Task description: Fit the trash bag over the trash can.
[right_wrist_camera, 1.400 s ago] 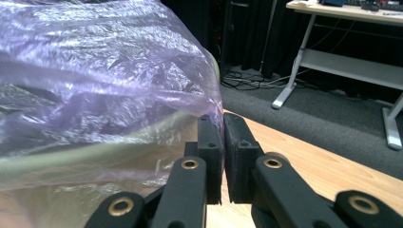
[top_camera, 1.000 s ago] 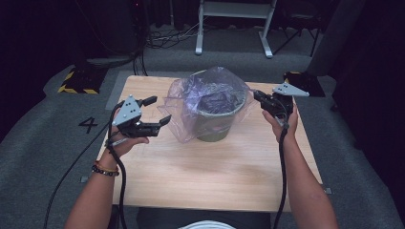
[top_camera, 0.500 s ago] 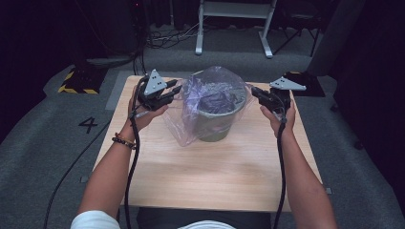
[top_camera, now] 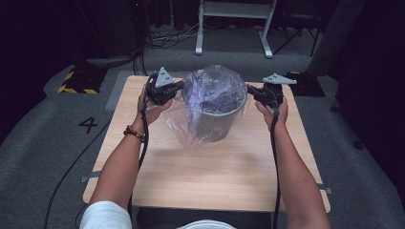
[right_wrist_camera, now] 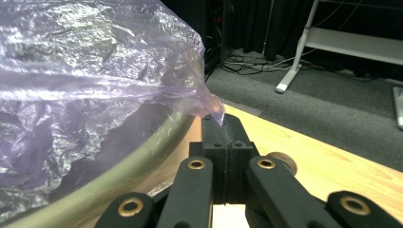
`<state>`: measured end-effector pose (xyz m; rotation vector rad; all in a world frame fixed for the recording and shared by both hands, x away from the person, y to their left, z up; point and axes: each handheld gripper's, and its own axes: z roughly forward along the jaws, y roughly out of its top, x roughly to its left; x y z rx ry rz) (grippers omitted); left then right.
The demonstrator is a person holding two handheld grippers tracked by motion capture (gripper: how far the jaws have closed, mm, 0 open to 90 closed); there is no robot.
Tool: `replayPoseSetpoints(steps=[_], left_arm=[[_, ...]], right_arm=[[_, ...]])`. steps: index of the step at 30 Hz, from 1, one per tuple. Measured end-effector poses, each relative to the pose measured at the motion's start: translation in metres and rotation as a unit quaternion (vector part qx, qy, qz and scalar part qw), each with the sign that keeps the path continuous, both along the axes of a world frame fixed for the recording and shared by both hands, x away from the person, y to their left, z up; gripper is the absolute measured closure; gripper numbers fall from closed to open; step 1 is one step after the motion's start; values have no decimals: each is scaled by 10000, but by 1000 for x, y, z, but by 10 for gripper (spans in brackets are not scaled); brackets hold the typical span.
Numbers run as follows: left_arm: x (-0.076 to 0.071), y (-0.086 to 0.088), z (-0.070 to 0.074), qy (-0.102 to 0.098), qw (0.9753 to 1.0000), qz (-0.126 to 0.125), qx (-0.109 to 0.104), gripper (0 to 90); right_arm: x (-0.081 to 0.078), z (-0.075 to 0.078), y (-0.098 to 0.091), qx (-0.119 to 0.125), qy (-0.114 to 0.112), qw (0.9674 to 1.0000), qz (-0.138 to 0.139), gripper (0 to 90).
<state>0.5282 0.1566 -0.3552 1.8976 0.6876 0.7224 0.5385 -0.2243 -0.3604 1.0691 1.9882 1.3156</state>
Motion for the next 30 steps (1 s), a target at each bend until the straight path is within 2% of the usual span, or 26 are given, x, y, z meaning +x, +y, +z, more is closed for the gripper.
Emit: replayPoseSetpoints(steps=[2, 5, 7, 10, 12, 14, 17, 19, 22, 27, 30], left_arm=[[5, -1, -3, 64, 9999, 83, 77, 900], [12, -1, -8, 174, 9997, 136, 71, 900], [17, 0, -11, 296, 9994, 47, -142, 900], [22, -1, -16, 423, 9986, -35, -308, 900], [23, -6, -21, 511, 9980, -250, -285, 900], [21, -12, -23, 452, 9985, -225, -218, 900], [19, -10, -24, 478, 9976, -361, -344, 900], [15, -10, -23, 473, 9975, -427, -306, 900], [5, -9, -23, 448, 9970, -569, -272, 900], [-20, -5, -24, 347, 9957, -842, -162, 900], [-33, 2, -25, 323, 9951, -924, -124, 900]], right_arm=[[2, -3, 1, -54, 37, 10000, -5, 900], [4, -6, 2, -84, 87, 9999, -11, 900], [6, -9, 1, -40, 131, 9999, -6, 900], [9, -13, -1, 195, 179, 9996, 105, 900], [9, -15, 0, 337, 187, 9990, 226, 900], [8, -19, 2, 300, 192, 9990, 262, 900], [5, -22, -2, 335, 195, 9988, 302, 900], [0, -23, -5, 322, 209, 9984, 425, 900], [-11, -22, -6, 167, 157, 9984, 519, 900], [-36, -22, -11, 120, 132, 9969, 772, 900], [-52, -23, -14, 125, 114, 9948, 999, 900]])
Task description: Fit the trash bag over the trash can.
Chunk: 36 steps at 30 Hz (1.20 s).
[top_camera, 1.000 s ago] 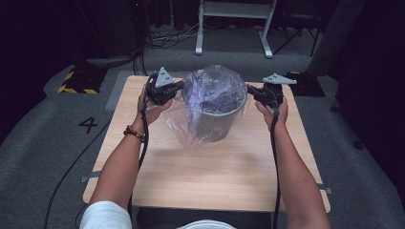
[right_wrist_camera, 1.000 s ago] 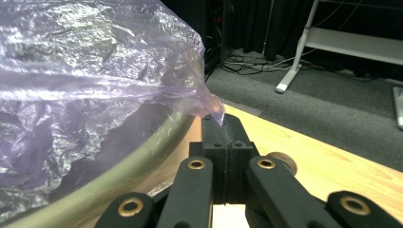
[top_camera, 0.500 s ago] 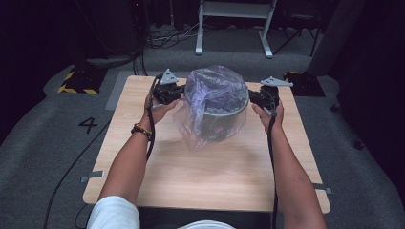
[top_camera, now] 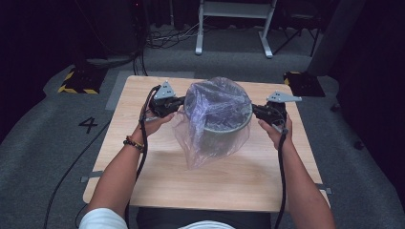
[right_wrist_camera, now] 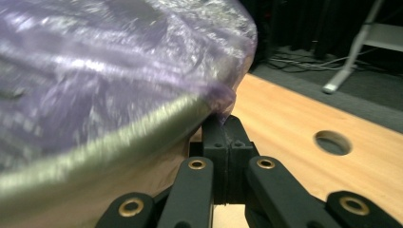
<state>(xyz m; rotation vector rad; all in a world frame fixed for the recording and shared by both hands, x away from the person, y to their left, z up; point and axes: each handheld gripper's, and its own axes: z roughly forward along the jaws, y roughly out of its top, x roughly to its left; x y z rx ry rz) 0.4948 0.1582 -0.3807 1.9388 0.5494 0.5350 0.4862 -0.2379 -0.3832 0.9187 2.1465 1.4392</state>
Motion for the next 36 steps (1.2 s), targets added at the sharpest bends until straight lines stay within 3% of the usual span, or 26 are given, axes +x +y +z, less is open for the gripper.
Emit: replayPoseSetpoints(steps=[3, 5, 8, 9, 11, 12, 15, 16, 20, 23, 26, 29, 30, 32, 33, 34, 36], left_arm=[[-11, 10, 1, -87, 9999, 135, 23, 900], [-16, 22, 4, -124, 9995, 272, -116, 880], [-26, 39, 15, -227, 9984, 430, -283, 692], [-29, 43, 19, -279, 9983, 392, -323, 674], [-38, 52, 27, -331, 9974, 408, -489, 536], [-42, 55, 31, -327, 9972, 314, -590, 470], [-58, 58, 42, -469, 9968, 137, -637, 355], [-63, 57, 44, -435, 9968, 28, -675, 290], [-78, 41, 46, -327, 9976, -452, -398, 200], [-83, 24, 43, -235, 9976, -648, 11, 173], [-79, 10, 37, -182, 9973, -515, 484, 193], [-70, 4, 32, -78, 9960, -425, 778, 311], [-68, 3, 30, -71, 9952, -471, 859, 395], [-65, 1, 28, -152, 9938, -319, 1050, 527], [-64, 1, 28, -201, 9926, -378, 1140, 638], [-63, 1, 28, -294, 9917, -365, 1201, 682], [-62, 4, 30, -422, 9922, -336, 1127, 774]], right_arm=[[-15, 2, -3, -74, -76, 9999, 51, 900], [-23, 6, -8, -82, -196, 9998, -23, 900], [-29, 15, -16, -89, -398, 9990, -156, 900], [-31, 18, -18, -75, -433, 9988, -197, 900], [-33, 23, -21, -47, -498, 9985, -231, 900], [-34, 25, -22, -47, -541, 9982, -244, 900], [-35, 29, -21, -89, -604, 9978, -275, 900], [-34, 30, -21, -76, -618, 9976, -287, 900], [-33, 32, -20, -26, -627, 9976, -285, 900], [-33, 35, -18, -3, -644, 9976, -249, 889], [-33, 37, -16, 7, -674, 9975, -212, 877], [-32, 38, -16, 26, -687, 9974, -211, 868], [-31, 39, -16, 42, -684, 9974, -216, 868], [-31, 39, -16, 46, -688, 9975, -185, 869], [-30, 40, -16, 37, -697, 9974, -182, 875], [-29, 40, -16, 33, -703, 9974, -166, 880], [-28, 42, -16, 35, -692, 9975, -169, 894]])
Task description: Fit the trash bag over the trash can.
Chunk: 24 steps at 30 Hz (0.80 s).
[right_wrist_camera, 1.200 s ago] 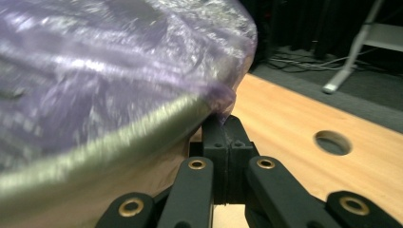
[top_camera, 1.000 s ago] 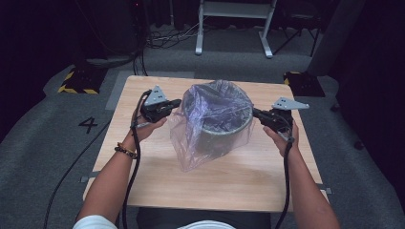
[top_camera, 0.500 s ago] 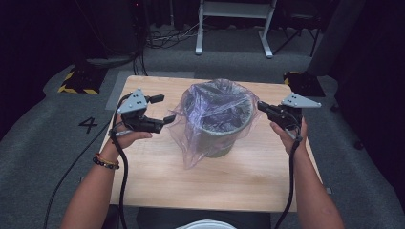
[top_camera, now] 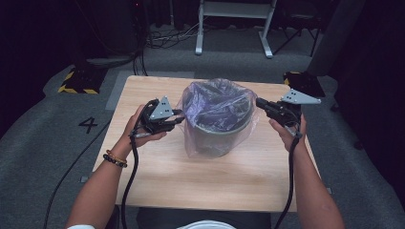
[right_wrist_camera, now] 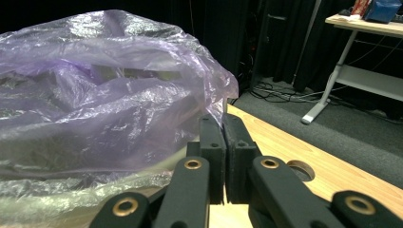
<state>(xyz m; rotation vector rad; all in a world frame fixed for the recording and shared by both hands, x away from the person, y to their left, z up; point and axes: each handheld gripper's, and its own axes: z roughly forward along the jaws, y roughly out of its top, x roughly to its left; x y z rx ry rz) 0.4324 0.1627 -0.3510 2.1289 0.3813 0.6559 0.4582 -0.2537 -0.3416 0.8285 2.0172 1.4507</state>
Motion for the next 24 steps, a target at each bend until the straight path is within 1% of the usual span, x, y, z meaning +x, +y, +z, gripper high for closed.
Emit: replayPoseSetpoints(steps=[1, 2, 3, 4, 5, 6, 7, 8, 9, 10, 11, 12, 13, 14, 15, 17, 20, 21, 22, 23, 24], left_arm=[[1, 2, 2, -19, 10000, 25, -75, 781], [2, 4, 3, 10, 9999, -2, -169, 809], [3, 6, 5, -43, 9998, -2, -218, 827], [4, 8, 7, -82, 9996, 19, -282, 829], [4, 9, 9, -65, 9994, -16, -341, 827], [4, 11, 11, -31, 9993, -57, -380, 804], [5, 12, 13, -82, 9993, 5, -370, 756], [5, 13, 14, -81, 9990, 82, -423, 651], [5, 15, 16, -10, 9986, 127, -508, 542], [5, 17, 17, 53, 9980, 111, -619, 501], [4, 19, 18, 88, 9975, 43, -701, 470], [3, 20, 19, 113, 9973, -12, -725, 429], [2, 20, 19, 128, 9976, -40, -680, 431], [2, 19, 19, 84, 9984, -20, -560, 462], [2, 17, 19, 35, 9987, 10, -508, 468], [2, 20, 21, 146, 9977, -115, -648, 445], [0, 28, 24, 245, 9964, -265, -770, 354], [-1, 31, 25, 274, 9960, -226, -823, 328], [-2, 34, 26, 317, 9951, -263, -899, 309], [-4, 38, 27, 336, 9940, -334, -988, 309], [-5, 39, 27, 300, 9943, -267, -990, 311]], right_arm=[[1, 1, 0, -19, 1, 10000, -4, 899], [1, 1, 0, -35, -4, 10000, -8, 900], [2, 2, 0, -21, 5, 10000, -10, 900], [3, 2, 0, -18, 16, 10000, -7, 900], [4, 2, 0, -40, 23, 10000, -36, 900], [5, 2, 0, -71, 24, 10000, -49, 900], [6, 2, 1, -104, 24, 9999, -68, 900], [6, 3, 0, -95, 31, 9999, -82, 900], [6, 3, 0, -78, 29, 9999, -101, 900], [6, 3, 0, -64, 26, 9999, -103, 900], [6, 3, -1, -52, 28, 9999, -94, 900], [5, 3, -1, -54, 19, 9999, -94, 900], [5, 3, 0, -59, 17, 9999, -85, 900], [5, 2, 0, -63, 15, 10000, -64, 900], [5, 2, 1, -73, 19, 10000, -54, 900], [4, 2, 2, -118, -18, 9999, -72, 900], [2, 3, 0, -74, -33, 9999, -95, 900], [2, 3, 0, -73, -33, 9999, -105, 900], [2, 2, -1, -67, -18, 9999, -97, 900], [2, 2, -1, -86, -17, 9999, -90, 900], [1, 2, -2, -96, -25, 9999, -99, 900]])
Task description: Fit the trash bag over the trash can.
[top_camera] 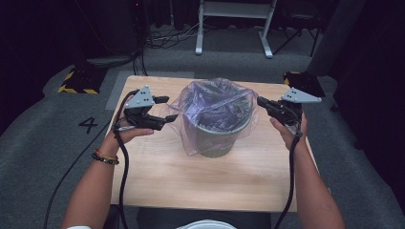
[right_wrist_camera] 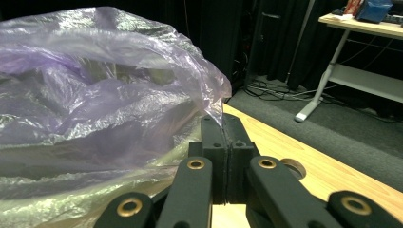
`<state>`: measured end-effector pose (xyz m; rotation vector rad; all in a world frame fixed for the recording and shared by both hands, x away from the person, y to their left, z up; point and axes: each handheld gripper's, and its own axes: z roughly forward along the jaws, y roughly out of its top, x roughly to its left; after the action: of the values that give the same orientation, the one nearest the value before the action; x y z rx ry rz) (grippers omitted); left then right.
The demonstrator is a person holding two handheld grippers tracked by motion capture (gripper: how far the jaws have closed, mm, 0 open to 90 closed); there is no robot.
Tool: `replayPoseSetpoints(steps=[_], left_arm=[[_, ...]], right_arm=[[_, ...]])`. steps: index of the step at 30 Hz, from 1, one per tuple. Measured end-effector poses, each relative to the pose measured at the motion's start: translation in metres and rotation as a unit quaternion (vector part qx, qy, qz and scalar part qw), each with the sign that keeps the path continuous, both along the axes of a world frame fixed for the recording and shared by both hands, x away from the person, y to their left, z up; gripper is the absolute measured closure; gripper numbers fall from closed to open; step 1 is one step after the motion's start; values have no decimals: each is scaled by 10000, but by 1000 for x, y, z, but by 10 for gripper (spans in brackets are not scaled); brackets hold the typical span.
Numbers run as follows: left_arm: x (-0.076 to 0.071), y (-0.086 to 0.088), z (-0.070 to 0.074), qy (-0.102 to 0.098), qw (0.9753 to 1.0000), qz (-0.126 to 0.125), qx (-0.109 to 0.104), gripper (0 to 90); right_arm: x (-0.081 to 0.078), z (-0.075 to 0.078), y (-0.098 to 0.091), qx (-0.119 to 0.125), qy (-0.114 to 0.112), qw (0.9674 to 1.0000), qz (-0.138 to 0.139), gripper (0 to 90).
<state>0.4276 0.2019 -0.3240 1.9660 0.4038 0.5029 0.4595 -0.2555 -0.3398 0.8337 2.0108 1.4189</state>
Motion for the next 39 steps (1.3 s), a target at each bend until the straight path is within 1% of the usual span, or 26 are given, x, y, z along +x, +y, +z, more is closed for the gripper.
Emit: replayPoseSetpoints(steps=[2, 4, 6, 8, 9, 10, 11, 14, 16, 17, 20, 21, 22, 23, 24, 26, 29, 31, 32, 33, 34, 35, 36, 37, 38, 39], left_arm=[[-1, 1, 0, -83, 9998, 128, 151, 360], [1, -1, -3, -74, 9994, 178, 291, 369], [4, -4, -8, -76, 9985, 255, 488, 371], [8, -7, -11, -145, 9973, 343, 637, 432], [10, -8, -12, -197, 9971, 366, 641, 480], [12, -8, -12, -244, 9968, 406, 639, 555], [15, -9, -12, -246, 9971, 402, 605, 594], [23, -11, -12, -341, 9970, 417, 561, 779], [28, -12, -11, -385, 9976, 403, 417, 894], [31, -13, -11, -403, 9975, 474, 348, 899], [43, -16, -11, -328, 9972, 667, 100, 900], [47, -17, -12, -295, 9972, 679, 53, 900], [47, -17, -12, -295, 9972, 679, 53, 900], [54, -20, -16, -226, 9970, 743, 22, 900], [57, -21, -18, -197, 9967, 783, 58, 900], [59, -22, -21, -192, 9962, 848, 36, 900], [57, -18, -20, -172, 9970, 752, -30, 900], [51, -14, -16, -219, 9981, 565, -123, 900], [46, -12, -13, -259, 9982, 496, -195, 827], [40, -9, -11, -310, 9987, 317, -232, 775], [33, -9, -9, -403, 9988, 251, -155, 733], [27, -8, -7, -445, 9987, 220, -83, 674], [22, -8, -5, -425, 9990, 111, -42, 607], [17, -8, -5, -455, 9990, 34, 36, 574], [12, -8, -4, -462, 9989, 20, 117, 530], [9, -9, -4, -408, 9989, -108, 185, 479]], right_arm=[[0, 0, 0, 22, 6, 10000, 10, 900], [-1, -1, 0, 14, 6, 10000, 17, 900], [-1, -1, 0, 10, 11, 10000, 23, 900], [0, -2, 1, 12, 31, 10000, 29, 900], [1, -2, 1, -6, 35, 10000, 28, 900], [1, -2, 2, -32, 31, 10000, 19, 900], [2, -2, 2, -30, 39, 10000, 32, 900], [4, -1, 3, -53, 34, 10000, 26, 900], [6, 0, 4, -83, 58, 9999, 16, 900], [8, 0, 4, -105, 85, 9999, 8, 900], [16, -2, 4, -120, 207, 9997, -3, 900], [19, -3, 4, -109, 270, 9996, -13, 900], [21, -4, 4, -94, 330, 9994, -33, 900], [24, -6, 4, -98, 364, 9993, -47, 900], [26, -7, 4, -101, 410, 9991, -62, 900], [29, -9, 3, -98, 470, 9988, -88, 900], [31, -11, 3, -123, 508, 9986, -118, 900], [32, -12, 4, -178, 532, 9983, -167, 900], [32, -12, 3, -160, 537, 9983, -171, 900], [31, -12, 3, -133, 552, 9982, -171, 900], [30, -12, 2, -124, 540, 9983, -166, 900], [30, -11, 2, -117, 513, 9985, -157, 900], [28, -11, 2, -104, 516, 9985, -156, 900], [27, -11, 1, -103, 500, 9986, -140, 900], [26, -10, 1, -102, 500, 9986, -152, 900], [26, -10, 0, -108, 489, 9986, -154, 900]])
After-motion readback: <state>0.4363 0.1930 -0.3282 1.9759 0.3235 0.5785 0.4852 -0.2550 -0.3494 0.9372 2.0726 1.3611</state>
